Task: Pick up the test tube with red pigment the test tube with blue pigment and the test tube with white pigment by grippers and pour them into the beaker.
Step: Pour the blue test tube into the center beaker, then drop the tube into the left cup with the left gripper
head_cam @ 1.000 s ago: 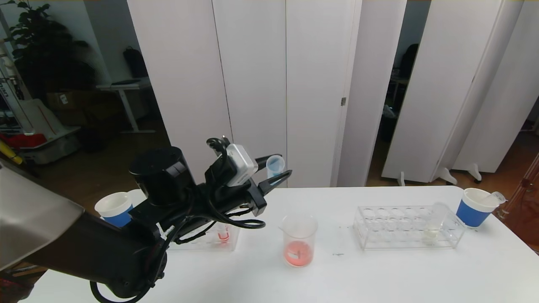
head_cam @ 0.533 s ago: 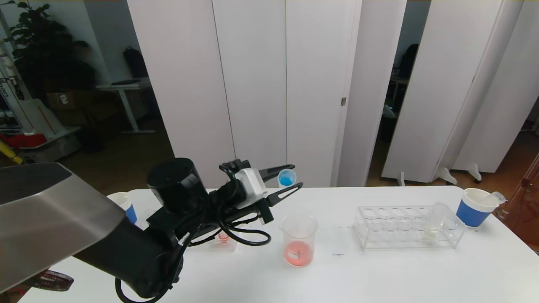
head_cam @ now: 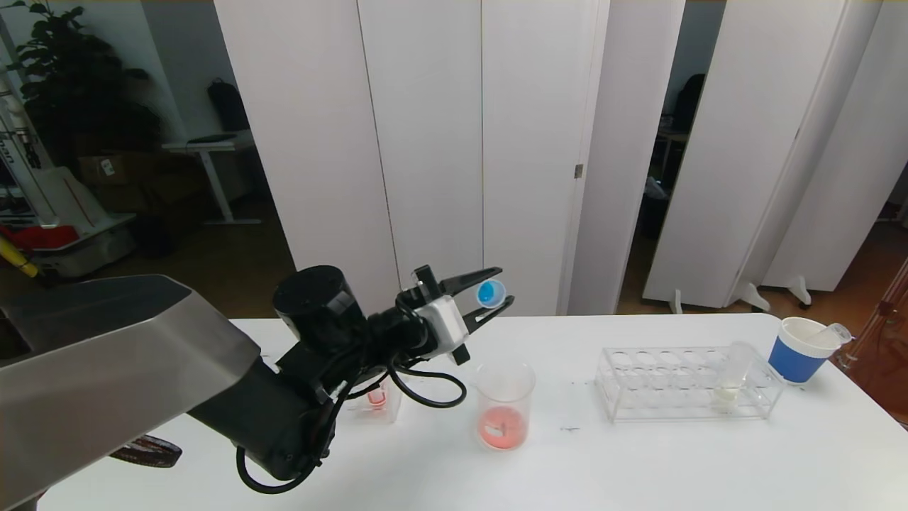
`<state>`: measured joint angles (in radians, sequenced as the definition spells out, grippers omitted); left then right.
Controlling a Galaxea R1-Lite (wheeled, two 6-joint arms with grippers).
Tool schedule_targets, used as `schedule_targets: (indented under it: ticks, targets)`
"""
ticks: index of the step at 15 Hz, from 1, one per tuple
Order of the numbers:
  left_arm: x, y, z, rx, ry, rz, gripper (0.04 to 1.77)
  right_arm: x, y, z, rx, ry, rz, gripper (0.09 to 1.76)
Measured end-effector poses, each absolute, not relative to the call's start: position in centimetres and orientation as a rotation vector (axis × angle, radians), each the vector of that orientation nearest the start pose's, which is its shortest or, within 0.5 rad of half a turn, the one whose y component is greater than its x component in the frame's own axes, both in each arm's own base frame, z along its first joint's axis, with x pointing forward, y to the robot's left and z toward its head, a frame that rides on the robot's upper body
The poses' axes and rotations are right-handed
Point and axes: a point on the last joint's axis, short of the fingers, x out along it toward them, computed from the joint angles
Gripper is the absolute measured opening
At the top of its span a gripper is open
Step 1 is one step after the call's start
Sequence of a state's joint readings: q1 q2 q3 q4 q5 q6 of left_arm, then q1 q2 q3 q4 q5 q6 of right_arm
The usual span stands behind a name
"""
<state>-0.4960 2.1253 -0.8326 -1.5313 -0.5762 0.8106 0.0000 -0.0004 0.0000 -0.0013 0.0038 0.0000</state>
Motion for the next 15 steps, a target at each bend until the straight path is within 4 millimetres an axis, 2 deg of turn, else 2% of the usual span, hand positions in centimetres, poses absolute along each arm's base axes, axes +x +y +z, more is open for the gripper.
schedule_targets:
  ticks: [7, 11, 15]
  targets:
    - [33.7, -18.7, 11.9, 0.867, -0.724, -0.831, 0.57, -2.3, 0.0, 7.6, 0.000, -0.001, 0.004, 1.75]
    - [34.6, -17.9, 11.3, 0.919, -0.724, -0.801, 0.57, -2.3, 0.0, 7.6, 0.000, -0.002, 0.004, 1.75]
    - [35.4, -17.1, 11.8, 0.952, -0.795, -0.831, 0.57, -2.3, 0.0, 7.6, 0.000, -0.002, 0.005, 1.75]
